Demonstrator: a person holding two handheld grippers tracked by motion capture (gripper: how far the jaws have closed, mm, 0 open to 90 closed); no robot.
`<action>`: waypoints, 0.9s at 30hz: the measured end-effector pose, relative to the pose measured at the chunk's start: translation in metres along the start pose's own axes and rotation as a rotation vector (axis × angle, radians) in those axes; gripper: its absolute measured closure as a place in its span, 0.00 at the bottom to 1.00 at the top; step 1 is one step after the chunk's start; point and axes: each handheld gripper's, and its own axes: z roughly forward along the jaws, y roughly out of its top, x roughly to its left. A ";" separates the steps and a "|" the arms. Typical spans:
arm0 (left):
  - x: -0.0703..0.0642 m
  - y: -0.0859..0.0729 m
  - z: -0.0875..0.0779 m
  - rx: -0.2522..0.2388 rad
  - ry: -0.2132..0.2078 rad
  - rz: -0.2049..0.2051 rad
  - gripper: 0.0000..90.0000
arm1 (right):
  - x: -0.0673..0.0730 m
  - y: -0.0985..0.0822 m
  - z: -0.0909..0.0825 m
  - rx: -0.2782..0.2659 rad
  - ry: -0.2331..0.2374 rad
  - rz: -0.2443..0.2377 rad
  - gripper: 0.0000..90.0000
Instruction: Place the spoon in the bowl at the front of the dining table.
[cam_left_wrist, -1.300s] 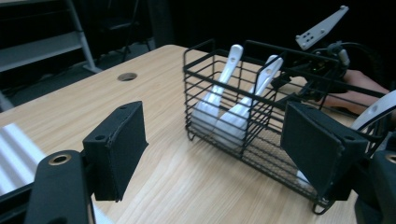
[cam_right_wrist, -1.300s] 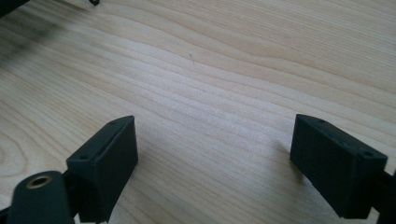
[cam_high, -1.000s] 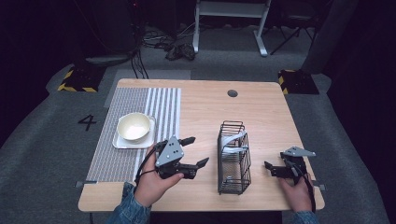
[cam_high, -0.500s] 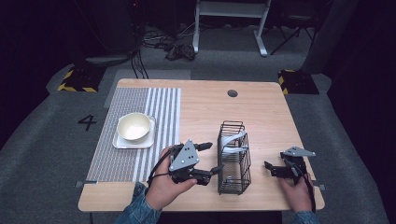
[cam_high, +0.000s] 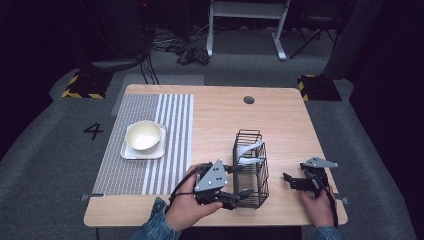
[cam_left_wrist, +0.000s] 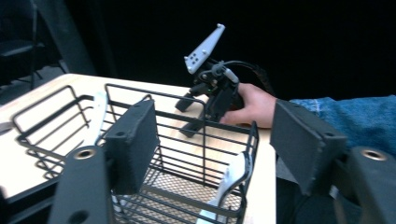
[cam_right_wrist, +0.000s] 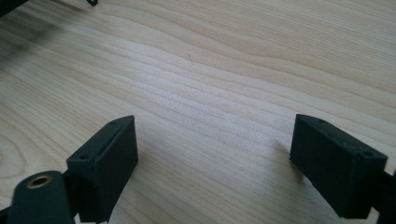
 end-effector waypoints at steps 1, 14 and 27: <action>0.000 0.000 0.001 0.002 -0.008 -0.001 0.41 | 0.000 0.000 0.000 0.000 0.000 0.000 0.17; 0.002 -0.007 0.006 0.049 -0.061 -0.004 0.74 | 0.000 0.000 0.000 0.001 0.000 -0.002 0.17; 0.013 -0.016 0.009 0.073 -0.044 -0.031 0.81 | 0.000 0.000 0.000 0.001 0.000 -0.002 0.17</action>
